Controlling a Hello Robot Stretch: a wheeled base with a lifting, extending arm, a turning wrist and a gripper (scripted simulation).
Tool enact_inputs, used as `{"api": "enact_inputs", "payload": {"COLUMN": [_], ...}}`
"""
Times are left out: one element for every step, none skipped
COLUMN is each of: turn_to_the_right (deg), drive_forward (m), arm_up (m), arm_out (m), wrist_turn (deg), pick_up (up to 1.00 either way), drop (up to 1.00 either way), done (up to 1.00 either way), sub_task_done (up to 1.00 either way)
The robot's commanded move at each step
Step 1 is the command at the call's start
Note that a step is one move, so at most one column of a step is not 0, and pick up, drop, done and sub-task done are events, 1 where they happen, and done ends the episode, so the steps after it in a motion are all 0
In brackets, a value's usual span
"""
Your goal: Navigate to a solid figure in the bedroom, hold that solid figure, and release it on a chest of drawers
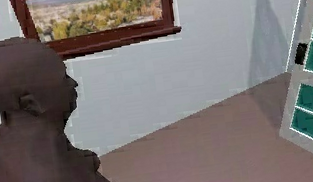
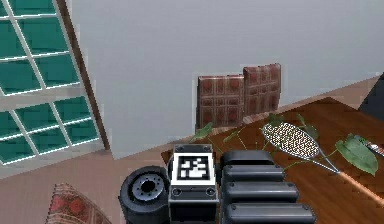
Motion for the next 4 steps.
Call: {"api": "enact_inputs", "payload": {"turn_to_the_right": [45.0, -45.0, 39.0, 45.0], "drive_forward": [0.0, 0.0, 0.0, 0.0], "arm_up": [0.0, 0.0, 0.0, 0.0], "arm_out": [0.0, 0.0, 0.0, 0.0], "wrist_turn": [0.0, 0.0, 0.0, 0.0], "pick_up": [0.0, 0.0, 0.0, 0.0], "drop": [0.0, 0.0, 0.0, 0.0], "done": [0.0, 0.0, 0.0, 0.0], "sub_task_done": [0.0, 0.0, 0.0, 0.0]}}
